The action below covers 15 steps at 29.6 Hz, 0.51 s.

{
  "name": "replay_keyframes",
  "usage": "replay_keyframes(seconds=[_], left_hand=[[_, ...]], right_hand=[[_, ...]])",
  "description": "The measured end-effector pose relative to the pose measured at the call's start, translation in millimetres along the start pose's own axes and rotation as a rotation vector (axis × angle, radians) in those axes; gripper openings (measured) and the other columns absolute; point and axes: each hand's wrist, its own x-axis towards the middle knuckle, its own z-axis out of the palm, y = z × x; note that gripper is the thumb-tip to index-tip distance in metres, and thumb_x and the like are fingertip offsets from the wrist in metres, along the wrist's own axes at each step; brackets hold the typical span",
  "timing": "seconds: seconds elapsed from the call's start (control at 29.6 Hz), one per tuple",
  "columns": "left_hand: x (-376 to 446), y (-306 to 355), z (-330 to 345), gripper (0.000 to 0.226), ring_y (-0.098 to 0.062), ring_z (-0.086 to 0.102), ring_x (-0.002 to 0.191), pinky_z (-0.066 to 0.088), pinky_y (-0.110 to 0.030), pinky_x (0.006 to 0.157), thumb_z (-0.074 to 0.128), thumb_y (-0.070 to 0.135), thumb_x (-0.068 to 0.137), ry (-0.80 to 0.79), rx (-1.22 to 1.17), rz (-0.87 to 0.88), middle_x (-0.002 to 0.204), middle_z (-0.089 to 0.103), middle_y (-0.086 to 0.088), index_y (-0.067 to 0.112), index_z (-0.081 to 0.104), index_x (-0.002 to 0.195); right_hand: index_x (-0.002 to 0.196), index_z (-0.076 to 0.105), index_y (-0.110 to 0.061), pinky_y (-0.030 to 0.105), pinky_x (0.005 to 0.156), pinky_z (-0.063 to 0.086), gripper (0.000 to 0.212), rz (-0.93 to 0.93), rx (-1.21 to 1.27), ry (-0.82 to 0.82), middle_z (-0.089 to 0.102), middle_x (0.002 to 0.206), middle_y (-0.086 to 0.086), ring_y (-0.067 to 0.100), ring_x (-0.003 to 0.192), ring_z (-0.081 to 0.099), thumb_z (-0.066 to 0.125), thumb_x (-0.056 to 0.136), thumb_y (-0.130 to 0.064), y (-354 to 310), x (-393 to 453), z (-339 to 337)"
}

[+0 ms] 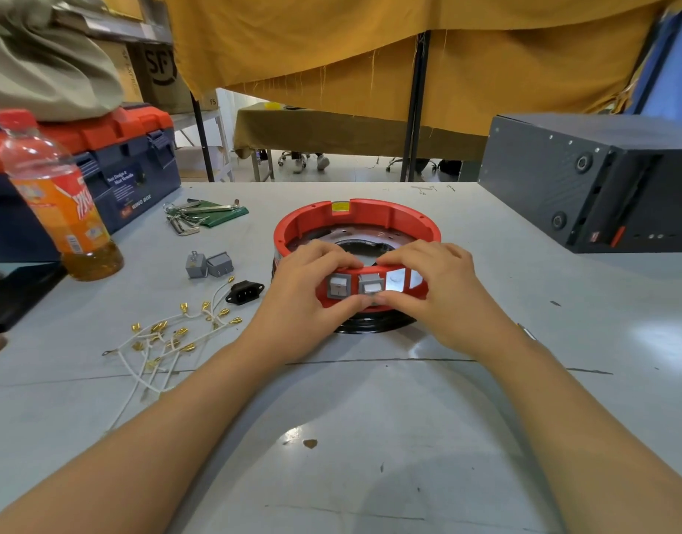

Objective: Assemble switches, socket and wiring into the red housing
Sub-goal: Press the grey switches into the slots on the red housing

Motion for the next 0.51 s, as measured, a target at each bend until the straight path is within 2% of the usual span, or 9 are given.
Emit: replay_keyframes(seconds=[0.07, 0.14, 0.2, 0.27, 0.41, 0.51], left_hand=[[-1.4, 0.4, 0.7, 0.041, -0.009, 0.051, 0.101, 0.04, -0.016, 0.087, 0.069, 0.043, 0.075, 0.027, -0.004, -0.014, 0.104, 0.052, 0.01, 0.02, 0.066, 0.11], [-1.6, 1.3, 0.4, 0.045, -0.011, 0.052, 0.099, 0.039, -0.013, 0.084, 0.066, 0.047, 0.073, 0.05, -0.019, -0.022, 0.102, 0.054, 0.008, 0.02, 0.068, 0.109], [-1.6, 2.0, 0.1, 0.043, -0.012, 0.053, 0.095, 0.042, -0.018, 0.082, 0.069, 0.045, 0.072, 0.061, -0.033, -0.036, 0.099, 0.056, 0.007, 0.021, 0.069, 0.108], [-1.5, 2.7, 0.0, 0.039, -0.014, 0.054, 0.092, 0.045, -0.024, 0.079, 0.074, 0.039, 0.072, 0.07, -0.032, -0.049, 0.096, 0.056, 0.006, 0.021, 0.07, 0.107], [-1.3, 3.9, 0.8, 0.036, -0.014, 0.052, 0.086, 0.042, -0.025, 0.074, 0.075, 0.035, 0.073, 0.089, -0.042, -0.059, 0.09, 0.052, 0.01, 0.021, 0.07, 0.106], [-0.2, 4.5, 1.7, 0.033, -0.012, 0.048, 0.078, 0.037, -0.023, 0.071, 0.076, 0.032, 0.074, 0.099, -0.043, -0.06, 0.085, 0.048, 0.015, 0.02, 0.071, 0.104]], right_hand=[[0.119, 0.059, -0.028, 0.015, 0.094, 0.013, 0.041, 0.022, 0.031, 0.007, 0.057, 0.118, -0.012, 0.002, 0.111, 0.038, 0.064, 0.081, -0.044, 0.6, 1.9, 0.6], [0.116, 0.061, -0.026, 0.022, 0.101, 0.024, 0.04, 0.036, 0.086, 0.017, 0.056, 0.109, -0.014, 0.0, 0.102, 0.039, 0.068, 0.079, -0.04, 0.1, 2.6, 1.5], [0.113, 0.062, -0.025, 0.035, 0.101, 0.037, 0.038, 0.049, 0.143, 0.019, 0.052, 0.1, -0.019, -0.001, 0.098, 0.041, 0.071, 0.077, -0.037, -2.3, 2.1, 1.2], [0.108, 0.059, -0.029, 0.041, 0.097, 0.042, 0.036, 0.067, 0.213, 0.027, 0.05, 0.095, -0.023, 0.002, 0.098, 0.047, 0.074, 0.075, -0.034, -4.7, 1.0, -0.4], [0.1, 0.057, -0.025, 0.04, 0.092, 0.045, 0.032, 0.079, 0.254, 0.046, 0.052, 0.091, -0.022, 0.008, 0.096, 0.052, 0.076, 0.074, -0.029, -7.0, 0.7, -0.6], [0.109, 0.063, -0.02, 0.034, 0.096, 0.04, 0.034, 0.072, 0.207, 0.046, 0.051, 0.098, -0.016, 0.012, 0.104, 0.05, 0.074, 0.077, -0.027, -6.9, 2.2, 1.2]])
